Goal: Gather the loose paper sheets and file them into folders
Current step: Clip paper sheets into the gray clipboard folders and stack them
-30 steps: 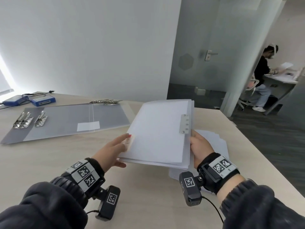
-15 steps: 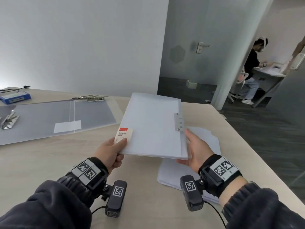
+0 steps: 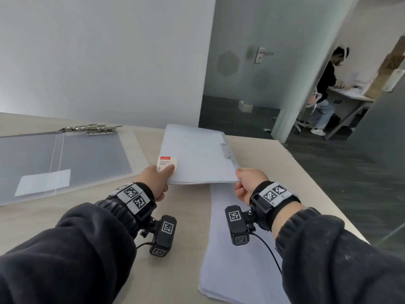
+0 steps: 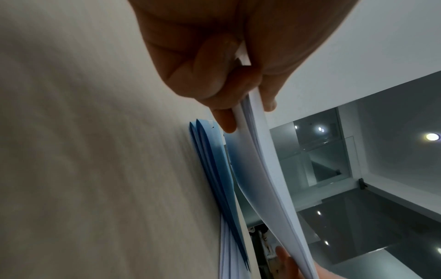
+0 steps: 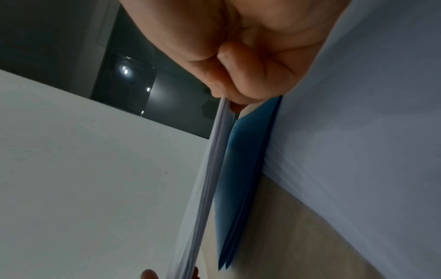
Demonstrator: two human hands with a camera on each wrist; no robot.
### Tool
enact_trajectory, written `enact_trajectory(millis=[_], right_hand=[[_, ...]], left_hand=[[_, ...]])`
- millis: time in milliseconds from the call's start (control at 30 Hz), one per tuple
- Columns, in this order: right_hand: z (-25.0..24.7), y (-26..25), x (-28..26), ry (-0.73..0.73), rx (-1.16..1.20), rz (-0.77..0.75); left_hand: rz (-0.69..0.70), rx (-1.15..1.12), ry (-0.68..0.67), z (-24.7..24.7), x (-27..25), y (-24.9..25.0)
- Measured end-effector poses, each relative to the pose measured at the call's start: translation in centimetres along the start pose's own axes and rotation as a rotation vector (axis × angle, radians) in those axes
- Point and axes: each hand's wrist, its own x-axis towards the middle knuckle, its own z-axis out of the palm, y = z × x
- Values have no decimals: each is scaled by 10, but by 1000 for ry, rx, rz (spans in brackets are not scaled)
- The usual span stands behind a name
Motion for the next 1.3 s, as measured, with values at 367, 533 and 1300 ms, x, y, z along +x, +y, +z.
enact_trajectory(millis=[367,533,1300], right_hand=[[-2,3,16,-105,212,59],[-43,13,-18,-68,200,-3],[-183,65,-130,-1,64,-1]], left_hand=[[-66,-141,27,8,18,16],[23,41,57,8,-22,2],[151,1133,-374,106,-154,-24]])
